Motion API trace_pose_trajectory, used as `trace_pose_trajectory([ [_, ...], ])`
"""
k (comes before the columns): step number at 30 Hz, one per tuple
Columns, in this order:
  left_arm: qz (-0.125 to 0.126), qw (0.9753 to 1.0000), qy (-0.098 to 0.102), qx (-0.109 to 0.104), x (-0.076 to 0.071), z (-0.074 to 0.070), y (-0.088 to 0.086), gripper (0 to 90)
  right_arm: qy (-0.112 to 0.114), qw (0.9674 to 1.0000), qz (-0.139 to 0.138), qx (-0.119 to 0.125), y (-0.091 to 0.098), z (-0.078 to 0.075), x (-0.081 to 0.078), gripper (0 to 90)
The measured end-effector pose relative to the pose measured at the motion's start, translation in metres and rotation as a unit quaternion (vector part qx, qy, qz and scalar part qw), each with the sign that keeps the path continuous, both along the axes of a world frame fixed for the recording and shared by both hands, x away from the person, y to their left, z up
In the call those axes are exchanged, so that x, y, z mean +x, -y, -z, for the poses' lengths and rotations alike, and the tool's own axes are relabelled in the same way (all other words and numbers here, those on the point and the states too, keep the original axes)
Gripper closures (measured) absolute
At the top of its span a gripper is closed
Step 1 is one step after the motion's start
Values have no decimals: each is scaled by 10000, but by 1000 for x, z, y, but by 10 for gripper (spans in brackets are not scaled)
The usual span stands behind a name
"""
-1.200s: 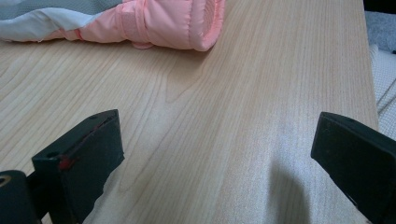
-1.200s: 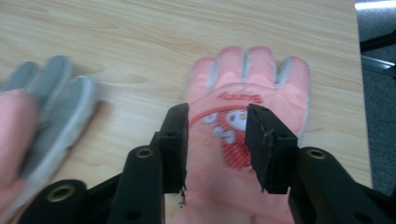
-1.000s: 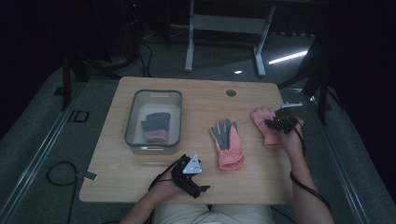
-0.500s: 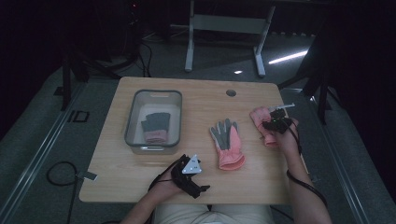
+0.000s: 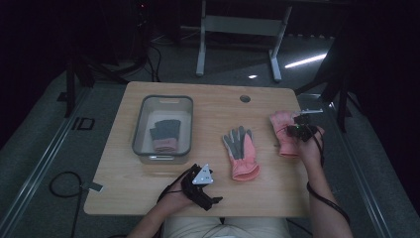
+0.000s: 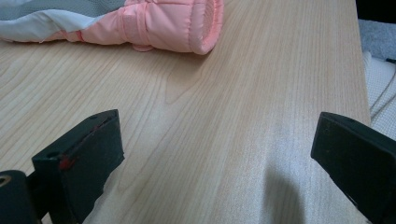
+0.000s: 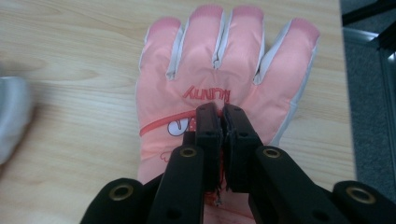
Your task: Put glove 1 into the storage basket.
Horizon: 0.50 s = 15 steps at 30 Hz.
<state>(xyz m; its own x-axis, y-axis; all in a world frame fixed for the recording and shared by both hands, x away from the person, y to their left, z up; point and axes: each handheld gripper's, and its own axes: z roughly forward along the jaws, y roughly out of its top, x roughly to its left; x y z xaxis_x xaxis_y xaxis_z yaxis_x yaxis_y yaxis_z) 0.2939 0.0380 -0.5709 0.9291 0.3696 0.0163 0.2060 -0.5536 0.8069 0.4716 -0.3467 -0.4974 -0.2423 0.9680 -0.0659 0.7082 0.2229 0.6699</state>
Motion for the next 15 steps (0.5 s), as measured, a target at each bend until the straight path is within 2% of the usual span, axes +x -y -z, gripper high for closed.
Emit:
trace_pose_trajectory([
  [4,0,10000,10,21,0,0,0,20,155,9998,-135,6,-4,-18,-20,862],
  [5,0,10000,10,21,0,0,0,20,155,9998,-135,6,-4,-18,-20,862],
  [10,-7,10000,8,26,0,0,0,20,202,9994,-255,105,-12,-36,-50,862],
  [15,2,10000,16,34,0,0,0,20,329,9993,-165,76,-17,-47,-76,861],
])
